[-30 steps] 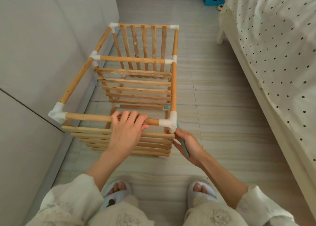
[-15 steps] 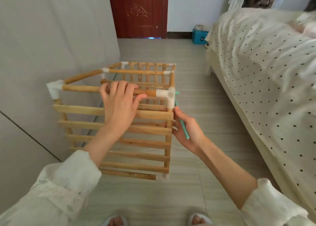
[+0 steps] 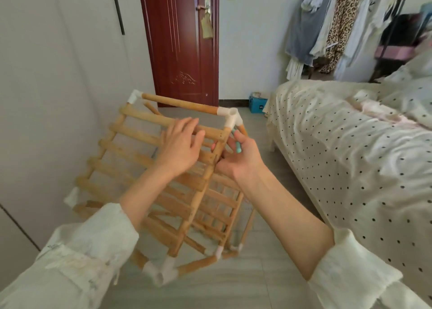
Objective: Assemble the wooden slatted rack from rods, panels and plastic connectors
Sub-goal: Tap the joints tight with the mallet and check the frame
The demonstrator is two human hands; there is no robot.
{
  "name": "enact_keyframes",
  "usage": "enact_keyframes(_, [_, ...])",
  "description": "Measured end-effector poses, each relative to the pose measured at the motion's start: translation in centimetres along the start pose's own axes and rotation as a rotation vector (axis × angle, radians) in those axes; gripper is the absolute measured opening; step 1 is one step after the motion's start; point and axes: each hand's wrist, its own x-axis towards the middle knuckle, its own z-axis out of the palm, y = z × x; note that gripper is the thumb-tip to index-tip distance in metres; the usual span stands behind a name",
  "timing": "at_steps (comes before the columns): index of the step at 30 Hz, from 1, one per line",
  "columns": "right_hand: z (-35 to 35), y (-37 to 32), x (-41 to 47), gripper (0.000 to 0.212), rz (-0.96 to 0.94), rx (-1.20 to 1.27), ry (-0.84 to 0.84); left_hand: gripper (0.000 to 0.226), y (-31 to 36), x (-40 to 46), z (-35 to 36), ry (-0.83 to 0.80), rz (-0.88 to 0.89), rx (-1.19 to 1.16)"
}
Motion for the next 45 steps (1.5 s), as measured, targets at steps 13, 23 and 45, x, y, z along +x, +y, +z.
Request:
enact_keyframes(13, [-3.7,-4.2,-1.0,0.024,-0.191,-0.729,0.18,0.09,1.0,-2.2,0.8,-0.311,0.043,0.242])
enact_keyframes(23, [-8.4,-6.6,0.5,0.038,-0.572,-0.978,0.377,0.092,0.7,-1.3,0.1,-0.304,0.249,0.397])
enact_keyframes(45, [-6.5,-8.4,-11.1,0.028,-1.312,-1.743,0.213,0.087,1.1,-4.9,2.6,-0.278,0.116,0.461])
